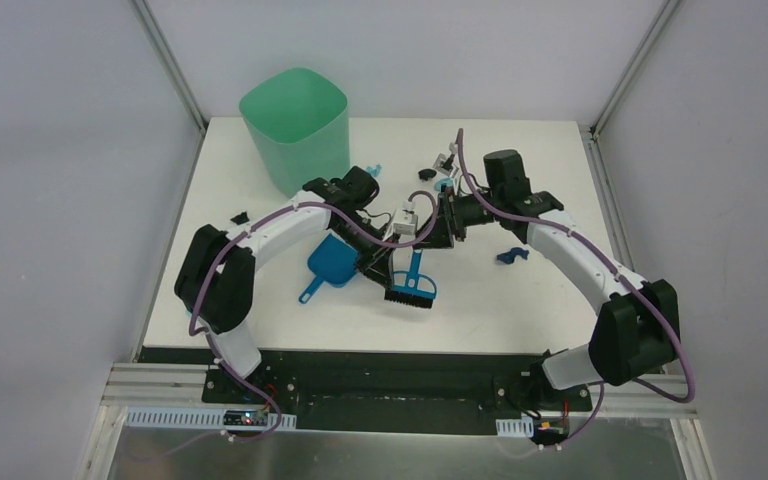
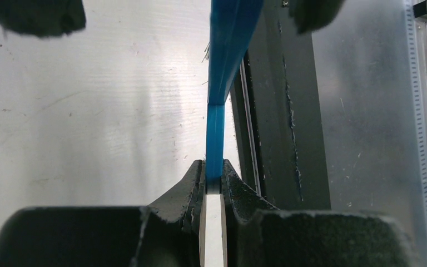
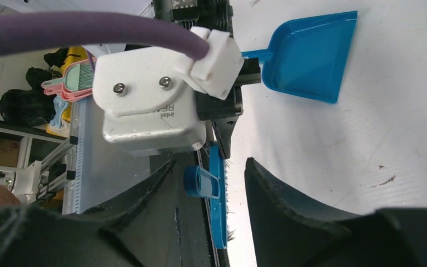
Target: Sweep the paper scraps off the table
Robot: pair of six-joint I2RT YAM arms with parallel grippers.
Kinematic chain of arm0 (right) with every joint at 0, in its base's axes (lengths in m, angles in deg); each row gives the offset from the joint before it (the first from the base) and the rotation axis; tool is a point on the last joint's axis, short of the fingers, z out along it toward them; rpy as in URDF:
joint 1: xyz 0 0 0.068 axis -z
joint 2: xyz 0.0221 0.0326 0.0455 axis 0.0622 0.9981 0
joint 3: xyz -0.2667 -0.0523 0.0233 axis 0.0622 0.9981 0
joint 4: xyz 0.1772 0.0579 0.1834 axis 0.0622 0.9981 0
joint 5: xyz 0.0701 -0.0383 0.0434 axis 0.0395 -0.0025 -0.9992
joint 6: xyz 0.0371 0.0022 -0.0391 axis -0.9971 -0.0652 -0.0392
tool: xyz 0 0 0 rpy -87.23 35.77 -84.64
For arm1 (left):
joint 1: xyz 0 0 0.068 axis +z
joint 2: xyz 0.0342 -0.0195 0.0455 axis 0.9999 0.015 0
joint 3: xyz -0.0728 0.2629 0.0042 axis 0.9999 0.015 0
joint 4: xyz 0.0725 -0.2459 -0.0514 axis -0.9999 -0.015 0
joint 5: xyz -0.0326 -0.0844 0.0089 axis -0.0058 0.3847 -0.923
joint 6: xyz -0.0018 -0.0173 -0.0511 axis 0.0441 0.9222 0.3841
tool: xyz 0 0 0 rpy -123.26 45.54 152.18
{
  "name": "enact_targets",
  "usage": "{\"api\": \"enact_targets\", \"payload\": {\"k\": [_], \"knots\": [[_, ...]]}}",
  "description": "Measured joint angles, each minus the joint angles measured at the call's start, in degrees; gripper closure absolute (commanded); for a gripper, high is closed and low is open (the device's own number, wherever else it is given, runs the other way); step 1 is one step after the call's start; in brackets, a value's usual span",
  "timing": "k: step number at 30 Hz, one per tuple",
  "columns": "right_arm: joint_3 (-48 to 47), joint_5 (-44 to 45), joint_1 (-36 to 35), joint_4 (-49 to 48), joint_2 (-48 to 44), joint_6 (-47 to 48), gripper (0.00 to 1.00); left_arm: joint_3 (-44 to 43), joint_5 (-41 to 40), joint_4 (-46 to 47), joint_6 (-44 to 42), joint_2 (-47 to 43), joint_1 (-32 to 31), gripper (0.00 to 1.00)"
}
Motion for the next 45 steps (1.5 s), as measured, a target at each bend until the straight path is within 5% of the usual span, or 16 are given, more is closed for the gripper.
{"api": "enact_targets", "payload": {"k": [5,10,14,16,23,31,38,45], "knots": [[0.15,-0.09,-0.98,-0.35,0.7,-0.66,0.68,-0.55,1.51,-0.15,0.83,0.31,0.0,1.0],[0.15,0.2,-2.23,1.38,0.7,1.4,1.0,-0.76,1.49,-0.37,1.49,0.31,0.0,0.94],[0.11,1.27,-1.95,2.97,0.57,4.0,1.0,-0.63,1.05,0.26,3.67,0.31,0.0,0.58],[0.26,1.33,-0.9,3.74,-0.02,3.58,1.0,0.0,1.16,2.82,5.68,0.09,0.48,0.5],[7.91,-2.34,8.7,-16.81,-6.62,-16.02,1.0,8.74,5.2,17.94,16.15,-3.1,5.05,0.47],[11.41,-4.15,10.16,-36.52,-6.75,-34.45,1.0,15.89,12.0,38.99,33.99,-3.54,5.09,0.49],[13.42,-3.93,12.02,-43.06,-6.78,-39.6,1.0,20.31,17.11,58.62,49.64,-3.72,7.5,0.53],[14.73,-3.98,12.83,-44.54,-7.04,-40.35,1.0,20.83,20.92,61.2,50.75,-5.35,8.07,0.49]]}}
